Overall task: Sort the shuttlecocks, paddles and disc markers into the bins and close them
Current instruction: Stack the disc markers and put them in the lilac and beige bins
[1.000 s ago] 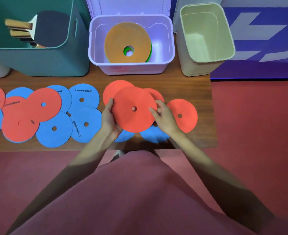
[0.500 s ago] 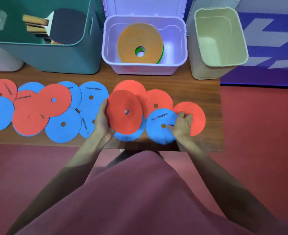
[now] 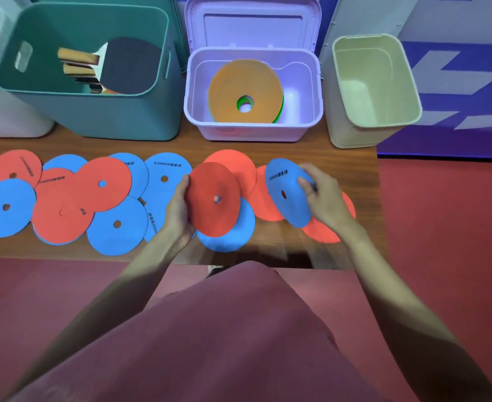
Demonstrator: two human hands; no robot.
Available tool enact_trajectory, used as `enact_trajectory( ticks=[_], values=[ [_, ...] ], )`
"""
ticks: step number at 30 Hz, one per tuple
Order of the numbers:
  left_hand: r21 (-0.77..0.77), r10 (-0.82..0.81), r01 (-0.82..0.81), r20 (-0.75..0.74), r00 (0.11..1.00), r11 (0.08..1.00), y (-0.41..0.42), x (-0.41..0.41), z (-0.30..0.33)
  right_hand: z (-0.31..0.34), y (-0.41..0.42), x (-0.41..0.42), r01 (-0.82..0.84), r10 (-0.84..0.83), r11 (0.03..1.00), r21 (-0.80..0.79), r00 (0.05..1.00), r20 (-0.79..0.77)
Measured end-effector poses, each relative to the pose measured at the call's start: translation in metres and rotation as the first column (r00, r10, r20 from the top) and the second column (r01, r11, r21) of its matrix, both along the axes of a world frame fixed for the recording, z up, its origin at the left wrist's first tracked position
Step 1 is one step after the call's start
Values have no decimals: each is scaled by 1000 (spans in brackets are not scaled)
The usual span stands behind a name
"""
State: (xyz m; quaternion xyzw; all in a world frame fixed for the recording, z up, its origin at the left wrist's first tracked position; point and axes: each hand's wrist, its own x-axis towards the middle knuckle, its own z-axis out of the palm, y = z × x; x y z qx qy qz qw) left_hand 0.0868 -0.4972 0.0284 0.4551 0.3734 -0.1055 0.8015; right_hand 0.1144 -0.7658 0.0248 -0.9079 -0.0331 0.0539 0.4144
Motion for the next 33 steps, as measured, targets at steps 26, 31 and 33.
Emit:
enact_trajectory(
  ticks=[26, 31, 33],
  values=[
    [-101, -52, 45, -74, 996, 994, 14, -1, 6, -52, 94, -10, 123, -80, 952, 280, 984, -161],
    [-15, 52, -52, -14, 999, 999, 58, -9, 1, -72, 103, -12, 6, -83, 974, -225, 939, -335],
    [-5, 80, -80, -7, 997, 997, 73, -14, 2, -73, 111, -15, -73, -87, 934, -351, 904, -418]
  ],
)
